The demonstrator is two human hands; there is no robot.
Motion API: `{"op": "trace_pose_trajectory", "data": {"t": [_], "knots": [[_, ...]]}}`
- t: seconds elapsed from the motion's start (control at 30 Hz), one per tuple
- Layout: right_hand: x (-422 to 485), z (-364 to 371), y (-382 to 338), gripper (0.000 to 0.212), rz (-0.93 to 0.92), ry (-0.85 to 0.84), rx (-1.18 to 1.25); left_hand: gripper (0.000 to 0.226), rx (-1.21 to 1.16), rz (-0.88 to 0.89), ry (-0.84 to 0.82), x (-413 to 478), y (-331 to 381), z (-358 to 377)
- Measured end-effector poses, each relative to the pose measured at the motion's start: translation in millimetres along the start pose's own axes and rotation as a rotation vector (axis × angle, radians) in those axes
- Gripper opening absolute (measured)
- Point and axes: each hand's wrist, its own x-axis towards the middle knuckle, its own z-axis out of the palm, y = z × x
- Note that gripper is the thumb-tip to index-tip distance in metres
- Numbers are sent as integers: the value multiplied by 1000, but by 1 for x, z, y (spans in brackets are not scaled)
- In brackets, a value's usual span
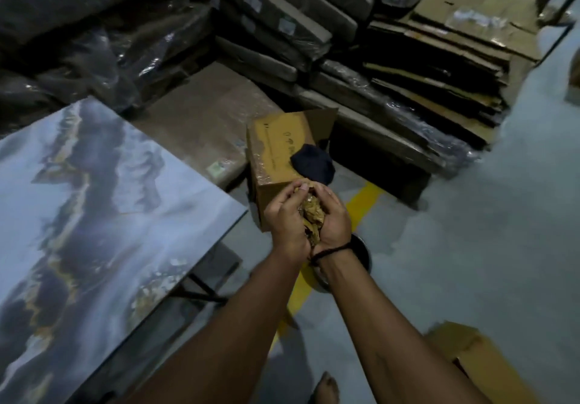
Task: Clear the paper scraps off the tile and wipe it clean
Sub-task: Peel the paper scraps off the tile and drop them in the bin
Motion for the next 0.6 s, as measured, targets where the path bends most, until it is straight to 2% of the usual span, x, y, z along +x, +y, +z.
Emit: {"op": "trace_pose_trajectory", "data": {"t": [0.23,0.47,0.6], "knots": [[54,-121,-43,16,-115,237,-115,10,96,-156,-78,44,-136,52],[139,-260,11,13,-194,390,-338,14,278,-155,-7,124,-277,27],[190,-336,53,10,-241,441,-417,36,381,-153,-48,175,-356,-8]]}}
